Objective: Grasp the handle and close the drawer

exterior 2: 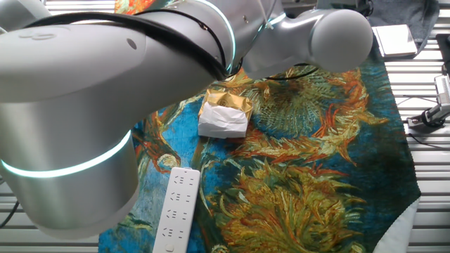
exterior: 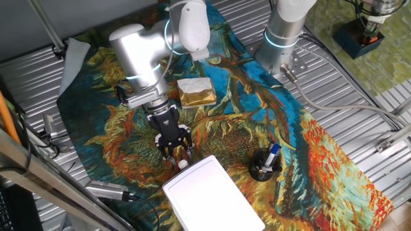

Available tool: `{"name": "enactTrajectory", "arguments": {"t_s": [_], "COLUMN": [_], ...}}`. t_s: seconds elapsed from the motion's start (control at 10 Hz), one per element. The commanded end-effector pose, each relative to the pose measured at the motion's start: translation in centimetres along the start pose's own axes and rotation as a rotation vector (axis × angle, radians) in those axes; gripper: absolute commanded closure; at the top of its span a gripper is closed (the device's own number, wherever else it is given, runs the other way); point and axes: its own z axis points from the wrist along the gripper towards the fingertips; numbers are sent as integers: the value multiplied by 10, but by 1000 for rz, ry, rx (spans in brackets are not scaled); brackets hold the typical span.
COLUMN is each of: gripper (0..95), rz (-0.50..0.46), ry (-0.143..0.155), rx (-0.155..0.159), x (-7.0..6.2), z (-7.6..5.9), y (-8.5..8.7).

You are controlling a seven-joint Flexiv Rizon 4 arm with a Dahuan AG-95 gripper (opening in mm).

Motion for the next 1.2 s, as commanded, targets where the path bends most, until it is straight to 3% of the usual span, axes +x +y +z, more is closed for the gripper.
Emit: {"name": "enactTrajectory", "arguments": {"t_s": [0.1, 1.2], "gripper": [570, 570], "rz": [-3, -13], "ry": [5, 10], "rx": [2, 8], "x": [0, 0], "z": [0, 5], "y": [0, -10]}}
